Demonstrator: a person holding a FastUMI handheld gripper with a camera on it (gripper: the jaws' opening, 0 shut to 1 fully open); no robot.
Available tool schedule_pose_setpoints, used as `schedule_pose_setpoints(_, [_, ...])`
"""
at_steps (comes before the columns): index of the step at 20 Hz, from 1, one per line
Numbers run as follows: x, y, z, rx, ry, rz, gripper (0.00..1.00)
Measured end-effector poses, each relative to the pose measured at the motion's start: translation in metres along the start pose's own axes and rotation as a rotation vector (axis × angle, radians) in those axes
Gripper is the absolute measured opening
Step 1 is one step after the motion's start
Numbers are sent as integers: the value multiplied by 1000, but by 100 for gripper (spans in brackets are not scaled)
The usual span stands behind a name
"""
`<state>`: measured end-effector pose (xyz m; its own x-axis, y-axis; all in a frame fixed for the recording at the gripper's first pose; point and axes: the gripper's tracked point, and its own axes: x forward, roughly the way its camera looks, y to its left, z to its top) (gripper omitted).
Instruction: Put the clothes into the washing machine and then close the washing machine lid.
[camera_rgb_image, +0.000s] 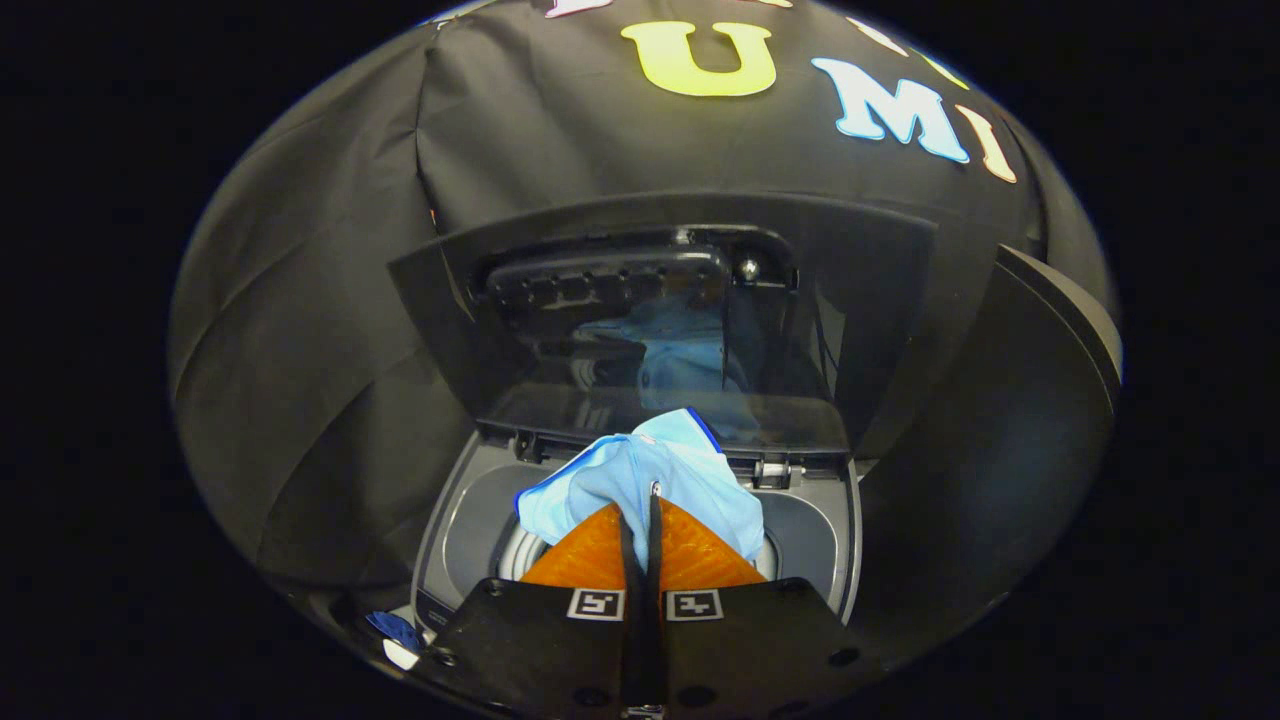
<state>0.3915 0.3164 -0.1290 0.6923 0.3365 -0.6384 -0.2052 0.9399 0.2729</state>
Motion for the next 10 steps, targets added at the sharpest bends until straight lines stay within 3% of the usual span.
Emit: schedule_pose_setpoints(10, [4,2,-3,22,8,7,1])
